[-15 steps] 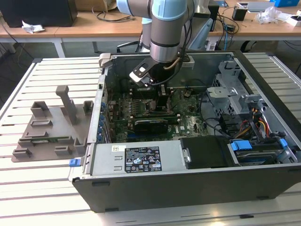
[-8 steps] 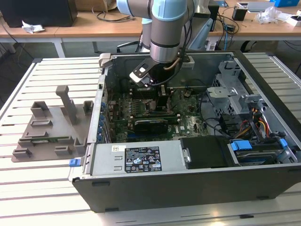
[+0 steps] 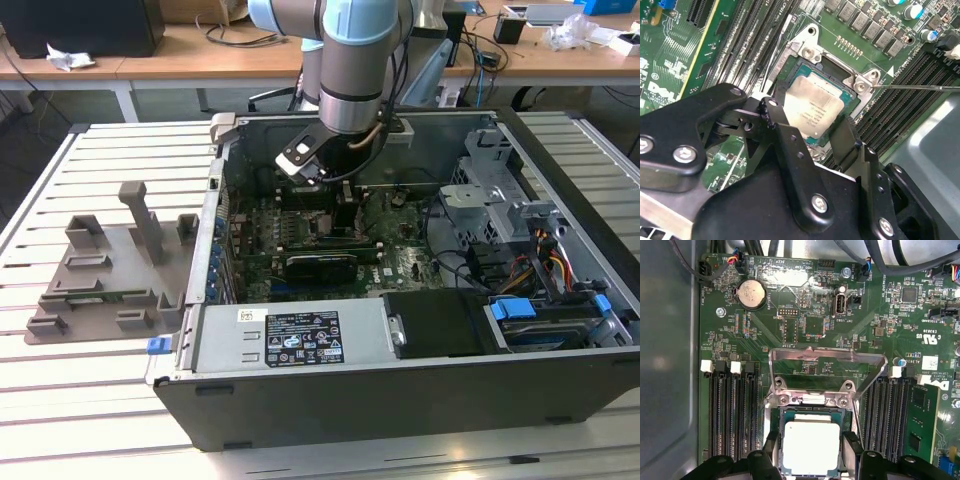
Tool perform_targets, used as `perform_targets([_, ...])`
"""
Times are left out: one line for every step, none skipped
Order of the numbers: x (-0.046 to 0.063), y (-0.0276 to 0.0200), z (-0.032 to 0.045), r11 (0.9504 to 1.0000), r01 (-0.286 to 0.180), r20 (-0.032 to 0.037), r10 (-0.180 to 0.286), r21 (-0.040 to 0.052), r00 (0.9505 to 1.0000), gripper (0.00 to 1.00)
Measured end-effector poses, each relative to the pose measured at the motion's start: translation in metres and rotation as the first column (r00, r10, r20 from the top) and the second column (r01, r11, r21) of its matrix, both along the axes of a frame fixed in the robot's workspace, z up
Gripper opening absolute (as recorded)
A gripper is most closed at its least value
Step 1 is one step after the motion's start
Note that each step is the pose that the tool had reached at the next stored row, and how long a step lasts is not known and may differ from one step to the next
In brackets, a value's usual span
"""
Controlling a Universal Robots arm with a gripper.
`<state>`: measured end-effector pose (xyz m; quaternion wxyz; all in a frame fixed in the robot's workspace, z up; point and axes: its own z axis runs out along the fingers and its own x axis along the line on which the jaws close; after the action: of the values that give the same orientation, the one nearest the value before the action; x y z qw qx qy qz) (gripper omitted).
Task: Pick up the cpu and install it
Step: 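Place the cpu into insertion slot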
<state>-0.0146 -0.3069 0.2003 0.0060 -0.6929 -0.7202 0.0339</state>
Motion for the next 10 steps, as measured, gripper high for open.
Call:
perform_targets([0.000, 0.0000, 0.0047, 1.0000, 0.000, 0.0000, 0.000, -0.0004, 1.0000, 0.62])
perform_targets([0.000, 0.0001, 0.0081, 1.0000, 0.000, 0.0000, 0.000, -0.0005, 1.0000, 0.62])
perform_targets([0.000, 0.0003, 0.0116, 1.0000, 0.000, 0.0000, 0.000, -0.0007, 1.0000, 0.62])
perform_targets([0.000, 0.0009, 0.0178, 1.0000, 0.000, 0.0000, 0.000, -0.0012, 1.0000, 0.62])
perform_targets([0.000, 0.0011, 0.0197, 1.0000, 0.000, -0.0001, 0.000, -0.0015, 1.0000, 0.62])
perform_targets([0.000, 0.0011, 0.0208, 1.0000, 0.000, -0.0001, 0.000, -0.0014, 1.0000, 0.62])
perform_targets([0.000, 0.0012, 0.0208, 1.0000, 0.000, 0.0000, 0.000, -0.0012, 1.0000, 0.60])
perform_targets([0.000, 0.0012, 0.0208, 1.0000, 0.000, 0.0001, 0.000, -0.0012, 1.0000, 0.54])
perform_targets([0.000, 0.0010, 0.0209, 1.0000, 0.000, 0.0000, 0.000, -0.0010, 1.0000, 0.54])
perform_targets([-0.001, 0.0005, 0.0209, 1.0000, 0.000, 0.0000, 0.000, 0.0013, 1.0000, 0.47])
